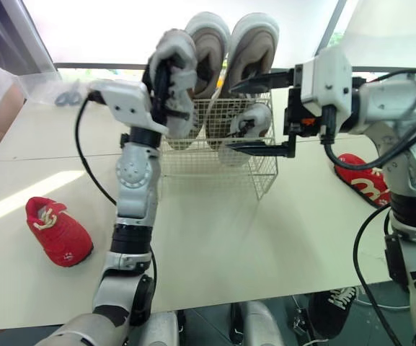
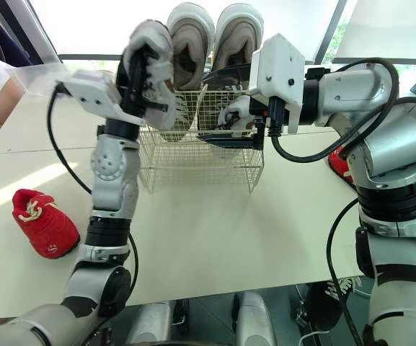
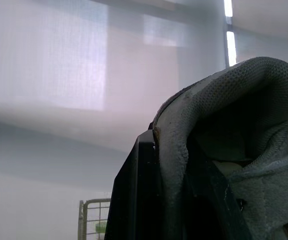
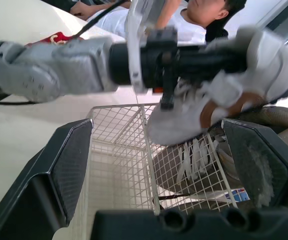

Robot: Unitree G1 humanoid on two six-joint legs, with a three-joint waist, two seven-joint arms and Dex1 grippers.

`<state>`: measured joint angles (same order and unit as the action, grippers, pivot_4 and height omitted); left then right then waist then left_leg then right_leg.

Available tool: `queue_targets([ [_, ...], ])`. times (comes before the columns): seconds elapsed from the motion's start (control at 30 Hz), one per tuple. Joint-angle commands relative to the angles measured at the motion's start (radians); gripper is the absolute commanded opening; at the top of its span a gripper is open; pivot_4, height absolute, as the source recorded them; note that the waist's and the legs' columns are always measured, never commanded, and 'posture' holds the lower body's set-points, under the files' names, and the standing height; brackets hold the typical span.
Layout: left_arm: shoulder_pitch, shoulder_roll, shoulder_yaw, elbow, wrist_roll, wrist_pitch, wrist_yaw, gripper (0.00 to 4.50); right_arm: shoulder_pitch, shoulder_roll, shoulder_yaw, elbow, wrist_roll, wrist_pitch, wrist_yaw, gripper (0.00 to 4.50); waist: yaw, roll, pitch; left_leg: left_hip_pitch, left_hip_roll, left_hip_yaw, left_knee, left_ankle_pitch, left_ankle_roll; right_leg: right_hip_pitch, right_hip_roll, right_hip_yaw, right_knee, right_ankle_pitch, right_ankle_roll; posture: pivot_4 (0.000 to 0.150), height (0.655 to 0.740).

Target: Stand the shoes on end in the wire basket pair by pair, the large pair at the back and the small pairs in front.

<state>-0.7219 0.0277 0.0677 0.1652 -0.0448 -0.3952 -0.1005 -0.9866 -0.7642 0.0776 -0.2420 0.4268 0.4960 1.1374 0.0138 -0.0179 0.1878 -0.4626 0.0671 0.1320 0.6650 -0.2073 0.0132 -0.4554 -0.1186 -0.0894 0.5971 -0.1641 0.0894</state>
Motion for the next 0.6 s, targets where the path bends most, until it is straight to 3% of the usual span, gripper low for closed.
queue_targets([
  [0.03, -0.017, -0.008, -0.017, 0.102, 0.05, -0.123, 0.031, 0.01, -0.036, -0.005, -0.01, -0.027, 0.004, 0.003, -0.001, 4.5, 0.0, 0.0, 0.0, 0.0, 0.0, 0.0, 0.0, 0.0, 0.0, 0.0, 0.0, 0.0, 0.0, 0.0, 0.0, 0.15, 0.74],
  [0.27, 0.018, -0.037, -0.026, 0.25, 0.046, -0.197, 0.051, 0.01, -0.034, -0.013, -0.014, -0.032, 0.003, 0.007, -0.001, 4.5, 0.0, 0.0, 0.0, 0.0, 0.0, 0.0, 0.0, 0.0, 0.0, 0.0, 0.0, 0.0, 0.0, 0.0, -0.001, 0.15, 0.74],
  [0.6, 0.137, -0.049, -0.041, 0.174, 0.033, -0.137, 0.036, 0.01, -0.026, -0.012, -0.022, -0.044, 0.003, 0.014, -0.012, 4.5, -0.001, 0.003, -0.003, 0.001, 0.0, 0.0, 0.0, 0.0, 0.001, 0.001, 0.0, 0.0, 0.0, -0.001, -0.001, 0.15, 0.74],
])
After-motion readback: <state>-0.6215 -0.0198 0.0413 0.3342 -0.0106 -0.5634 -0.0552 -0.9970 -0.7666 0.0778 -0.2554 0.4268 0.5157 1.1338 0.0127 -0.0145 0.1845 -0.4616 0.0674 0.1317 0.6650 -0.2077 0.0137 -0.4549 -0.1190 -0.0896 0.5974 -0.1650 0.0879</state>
